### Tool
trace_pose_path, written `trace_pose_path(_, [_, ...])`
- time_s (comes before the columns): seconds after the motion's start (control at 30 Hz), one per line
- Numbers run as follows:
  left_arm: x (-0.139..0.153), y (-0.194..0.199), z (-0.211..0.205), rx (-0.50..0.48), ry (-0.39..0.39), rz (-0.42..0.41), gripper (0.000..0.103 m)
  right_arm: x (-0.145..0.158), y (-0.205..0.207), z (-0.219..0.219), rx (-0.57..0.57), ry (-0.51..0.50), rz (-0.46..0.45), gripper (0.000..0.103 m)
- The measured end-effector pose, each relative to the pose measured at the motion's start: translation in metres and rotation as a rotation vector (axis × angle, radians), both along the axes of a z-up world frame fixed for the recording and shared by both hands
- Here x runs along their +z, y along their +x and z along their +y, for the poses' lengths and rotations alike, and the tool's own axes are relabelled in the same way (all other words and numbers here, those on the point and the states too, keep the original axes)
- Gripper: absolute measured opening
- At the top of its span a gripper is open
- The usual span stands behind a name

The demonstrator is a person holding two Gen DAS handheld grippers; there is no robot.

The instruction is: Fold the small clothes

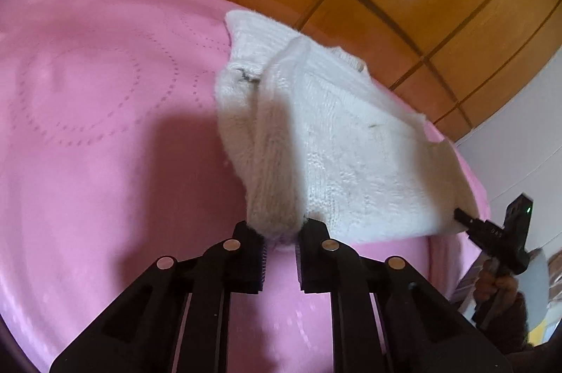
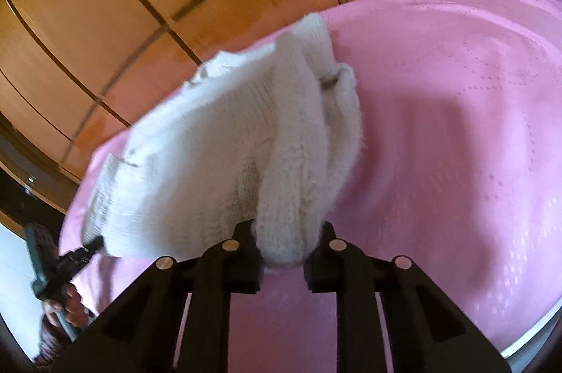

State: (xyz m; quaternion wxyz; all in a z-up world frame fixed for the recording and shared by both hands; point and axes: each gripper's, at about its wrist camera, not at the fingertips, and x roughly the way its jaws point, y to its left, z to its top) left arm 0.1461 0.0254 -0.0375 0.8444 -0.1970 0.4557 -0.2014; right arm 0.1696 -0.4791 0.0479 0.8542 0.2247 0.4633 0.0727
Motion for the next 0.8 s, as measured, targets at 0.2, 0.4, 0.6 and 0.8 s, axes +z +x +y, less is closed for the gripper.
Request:
trace_pose_path(0.2, [0.004, -0.041, 0.015, 0.018, -0.058, 0.014, 0.005, 0.015, -0.040, -0.010, 0.002, 0.077, -0.006, 0.012])
trace_pose_path(0.4, [-0.006, -0.100, 0.038, 0.077, -0.082, 0.075, 0.000, 0.004, -0.090, -0.019, 0.025, 0.091, 0.085, 0.006])
trace_pose_path(0.6, [-0.005, -0.112, 0.044, 0.114, -0.010, 0.056, 0.000, -0.011, -0.111, -0.046, -0.051, 0.061, 0.149, 0.000])
trace_pose_path(0.8, [0.022, -0.054, 0.018, 0.109, 0.092, -0.090, 0.074, 0.015, -0.092, -0.033, -0.024, 0.002, 0.054, 0.062])
